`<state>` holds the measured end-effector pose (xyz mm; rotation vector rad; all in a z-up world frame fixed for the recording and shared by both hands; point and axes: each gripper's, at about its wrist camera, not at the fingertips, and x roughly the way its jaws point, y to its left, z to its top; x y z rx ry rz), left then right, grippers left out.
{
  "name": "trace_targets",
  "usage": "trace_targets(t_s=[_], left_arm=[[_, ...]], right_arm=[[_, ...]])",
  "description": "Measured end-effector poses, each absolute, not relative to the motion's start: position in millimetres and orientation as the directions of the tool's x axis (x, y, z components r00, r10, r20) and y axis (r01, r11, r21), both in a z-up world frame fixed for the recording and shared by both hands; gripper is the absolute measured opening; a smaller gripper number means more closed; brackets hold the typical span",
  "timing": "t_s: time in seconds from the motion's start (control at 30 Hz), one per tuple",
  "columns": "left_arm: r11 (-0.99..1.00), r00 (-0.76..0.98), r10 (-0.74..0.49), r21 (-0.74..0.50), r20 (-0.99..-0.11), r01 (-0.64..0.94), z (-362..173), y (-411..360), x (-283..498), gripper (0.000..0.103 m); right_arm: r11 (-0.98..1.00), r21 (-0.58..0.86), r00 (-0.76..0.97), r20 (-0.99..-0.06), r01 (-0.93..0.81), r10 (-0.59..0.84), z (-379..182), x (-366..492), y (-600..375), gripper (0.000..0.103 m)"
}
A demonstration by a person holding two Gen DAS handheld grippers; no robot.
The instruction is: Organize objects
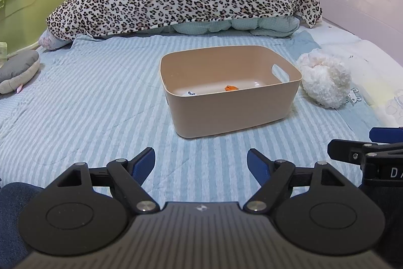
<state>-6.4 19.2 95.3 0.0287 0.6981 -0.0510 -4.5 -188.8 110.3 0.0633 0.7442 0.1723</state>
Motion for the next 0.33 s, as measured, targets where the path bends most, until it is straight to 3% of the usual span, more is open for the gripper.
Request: trace_targets(t_s=[0.33], left_arm=[[0.998,0.759,-0.041,0.001,-0.65,0.055,94.1,20.5,-4.9,0.092]], right_arm=[[0.984,0.118,0.705,-0.687,-0.134,0.178,102.8,0.3,-186.1,0.093]])
